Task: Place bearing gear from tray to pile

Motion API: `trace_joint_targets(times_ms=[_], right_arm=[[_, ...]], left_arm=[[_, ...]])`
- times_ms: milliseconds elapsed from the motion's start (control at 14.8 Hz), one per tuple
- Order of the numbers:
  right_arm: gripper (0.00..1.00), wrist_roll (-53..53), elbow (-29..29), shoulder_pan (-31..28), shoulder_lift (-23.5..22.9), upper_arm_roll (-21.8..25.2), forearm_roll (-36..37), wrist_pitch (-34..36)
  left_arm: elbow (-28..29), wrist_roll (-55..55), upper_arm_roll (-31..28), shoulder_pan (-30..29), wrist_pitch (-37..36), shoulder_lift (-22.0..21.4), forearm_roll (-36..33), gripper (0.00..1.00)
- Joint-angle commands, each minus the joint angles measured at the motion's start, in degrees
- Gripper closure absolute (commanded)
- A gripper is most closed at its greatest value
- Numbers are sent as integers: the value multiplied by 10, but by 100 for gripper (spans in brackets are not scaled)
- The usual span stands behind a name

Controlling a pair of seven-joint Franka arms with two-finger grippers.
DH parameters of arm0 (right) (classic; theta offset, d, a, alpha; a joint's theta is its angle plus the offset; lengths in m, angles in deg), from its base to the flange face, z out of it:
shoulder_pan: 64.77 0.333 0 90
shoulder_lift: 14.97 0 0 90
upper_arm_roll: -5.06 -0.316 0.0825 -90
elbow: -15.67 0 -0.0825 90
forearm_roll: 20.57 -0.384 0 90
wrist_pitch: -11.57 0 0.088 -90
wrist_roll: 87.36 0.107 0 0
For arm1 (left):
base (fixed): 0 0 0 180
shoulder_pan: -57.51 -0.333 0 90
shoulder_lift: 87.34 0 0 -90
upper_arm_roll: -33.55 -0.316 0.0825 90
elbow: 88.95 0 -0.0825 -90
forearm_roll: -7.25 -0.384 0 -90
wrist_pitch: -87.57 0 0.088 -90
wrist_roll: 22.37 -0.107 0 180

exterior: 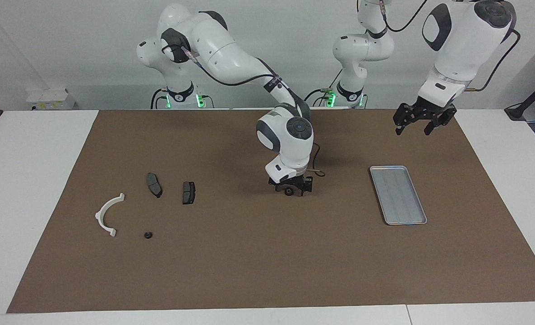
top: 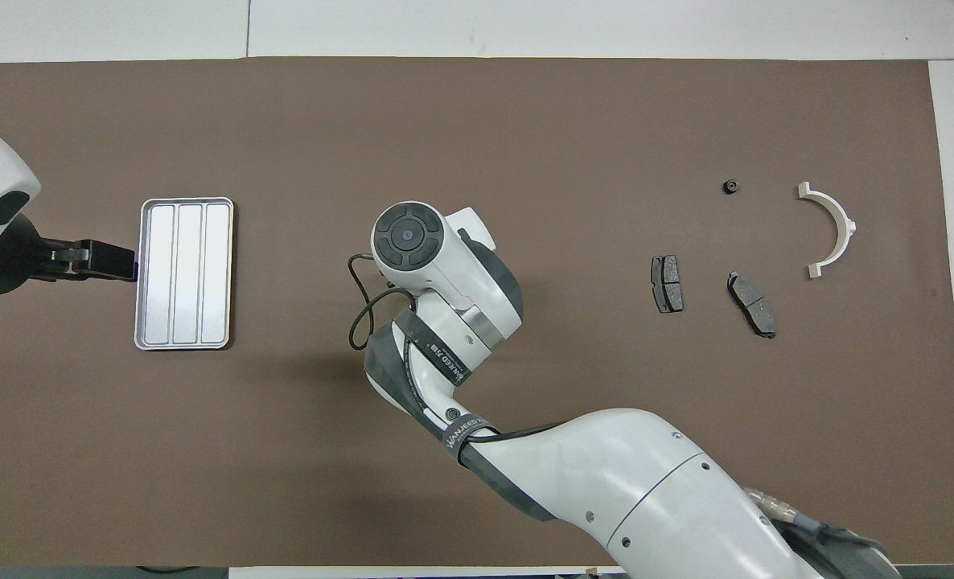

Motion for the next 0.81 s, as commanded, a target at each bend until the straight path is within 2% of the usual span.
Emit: trace_joint_targets(times_ms=[0,202,270,337,404,472,741], right_arm=[[9,-12,-15,-4,7,-2,3,-1],[35,-12,-14,-7,8,-3,-1,0],[51,-12,-13,-7,8,-6,-2,0],[75,-12,-13,-9,8,-9,-2,2],[93,-12,-13,-10,8,-10,-2,3],[100,-12,-13,-10,8,-10,-2,3],[100,-11,-1,-10,9,-10,-3,26]], left_arm=[[7,6,-6,5,-19,-15,-13,2],[-5,5,-9,0,-19,-9,-12,1],[-6,5,-10,-1,-19,-9,-9,1],[-8,5,-12,-3,-21,-8,-8,0],[-10,5,-12,-5,-21,-8,-8,0],[-11,5,-13,-10,-21,-8,-8,0],[-10,5,-12,-24,-7,-7,-9,0]])
